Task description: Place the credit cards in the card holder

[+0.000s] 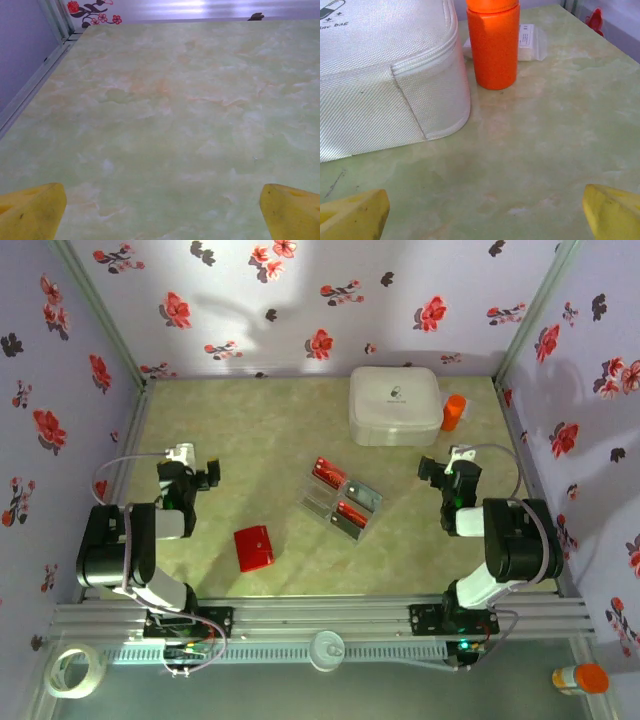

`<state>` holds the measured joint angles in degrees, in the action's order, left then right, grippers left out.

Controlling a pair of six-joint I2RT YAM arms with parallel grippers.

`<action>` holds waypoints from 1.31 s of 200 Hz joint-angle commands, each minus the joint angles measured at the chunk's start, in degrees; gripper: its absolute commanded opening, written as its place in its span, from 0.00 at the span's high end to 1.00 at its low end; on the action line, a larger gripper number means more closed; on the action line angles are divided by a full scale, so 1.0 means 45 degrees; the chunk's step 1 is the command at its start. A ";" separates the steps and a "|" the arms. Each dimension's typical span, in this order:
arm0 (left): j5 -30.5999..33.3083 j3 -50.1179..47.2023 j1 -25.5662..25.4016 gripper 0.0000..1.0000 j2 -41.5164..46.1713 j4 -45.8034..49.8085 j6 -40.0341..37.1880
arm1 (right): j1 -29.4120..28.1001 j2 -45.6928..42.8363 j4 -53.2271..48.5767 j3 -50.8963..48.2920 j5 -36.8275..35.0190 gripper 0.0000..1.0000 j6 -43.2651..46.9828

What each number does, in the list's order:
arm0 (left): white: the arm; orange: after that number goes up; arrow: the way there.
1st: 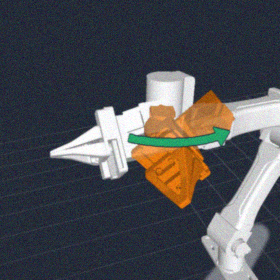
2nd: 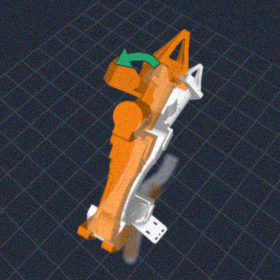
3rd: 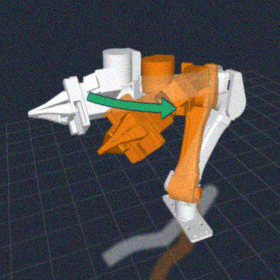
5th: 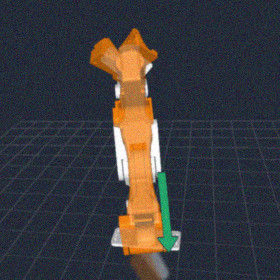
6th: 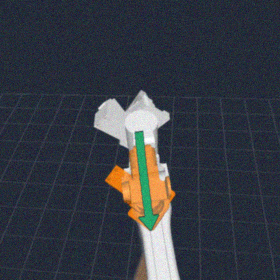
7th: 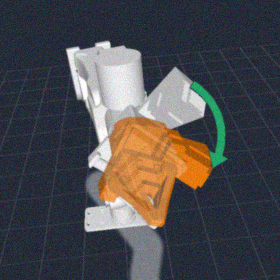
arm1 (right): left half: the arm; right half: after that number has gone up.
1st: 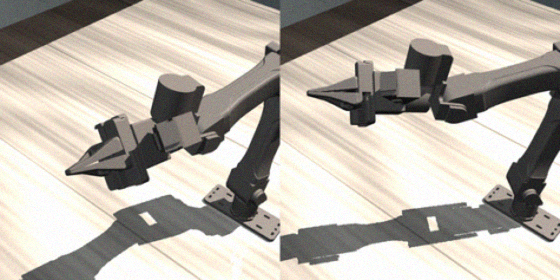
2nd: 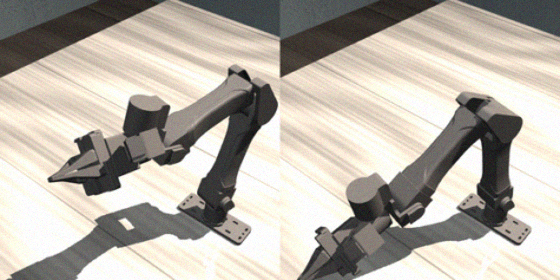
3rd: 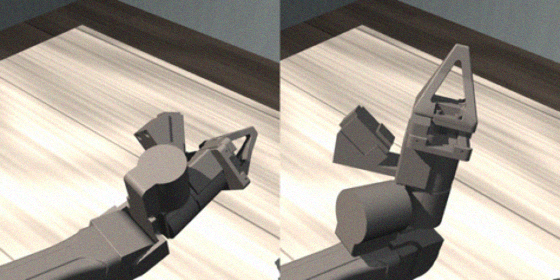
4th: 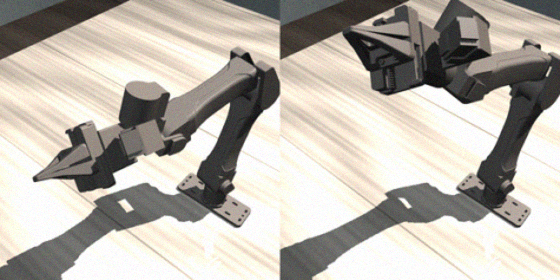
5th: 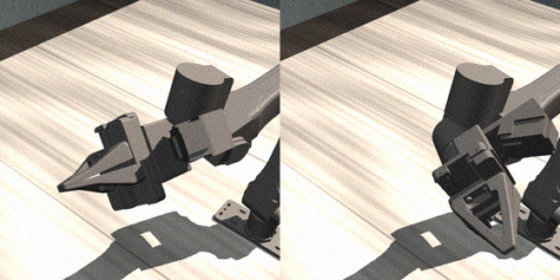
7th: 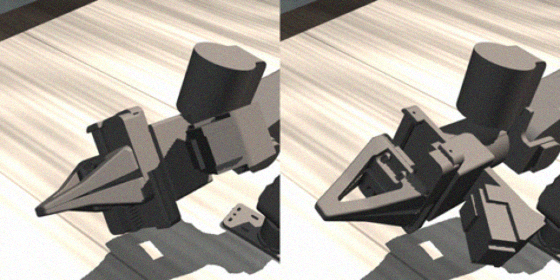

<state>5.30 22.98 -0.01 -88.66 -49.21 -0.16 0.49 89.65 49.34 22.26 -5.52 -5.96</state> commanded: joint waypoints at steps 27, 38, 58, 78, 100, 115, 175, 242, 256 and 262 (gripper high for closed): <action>-0.0063 -0.0049 -0.0056 0.00 0.0071 -0.0269 0.0022 | 0.0027 -0.0077 0.0090 0.0125 0.0154 0.01 0.0212; -0.0055 -0.0049 -0.0073 0.00 0.0051 -0.0268 0.0017 | 0.0027 -0.0078 0.0090 0.0131 0.0153 0.01 0.0210; -0.0062 -0.0047 -0.0073 0.00 0.0038 -0.0275 0.0024 | 0.0027 -0.0073 0.0085 0.0132 0.0157 0.01 0.0223; -0.0062 -0.0049 -0.0062 0.00 0.0038 -0.0253 0.0029 | 0.0027 -0.0075 0.0090 0.0135 0.0162 0.01 0.0218; -0.0060 -0.0049 -0.0074 0.00 0.0050 -0.0254 0.0017 | 0.0027 -0.0078 0.0090 0.0126 0.0163 0.01 0.0210; -0.0063 -0.0049 -0.0076 0.00 0.0037 -0.0246 0.0017 | 0.0027 -0.0078 0.0090 0.0122 0.0154 0.01 0.0210; -0.0309 0.0029 0.0140 0.00 0.0056 -0.0090 0.0232 | 0.0027 -0.0057 0.0078 0.0131 0.0185 0.01 0.0210; -0.0264 -0.0005 0.0147 0.00 0.0113 -0.0125 0.0258 | 0.0106 -0.0078 0.0189 0.0060 0.0237 0.01 0.0074; -0.0076 0.0066 0.0145 0.00 0.0468 0.0272 0.0348 | 0.0106 -0.0214 0.0240 0.0054 0.0151 0.01 0.0033; -0.0025 0.0105 0.0154 0.00 0.0702 0.0487 0.0349 | 0.0106 -0.0388 0.0047 0.0089 0.0040 0.01 -0.0018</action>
<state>4.64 22.98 0.30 -88.53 -48.88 0.19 0.51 89.62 49.36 22.26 -5.26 -5.98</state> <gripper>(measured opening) 0.998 0.993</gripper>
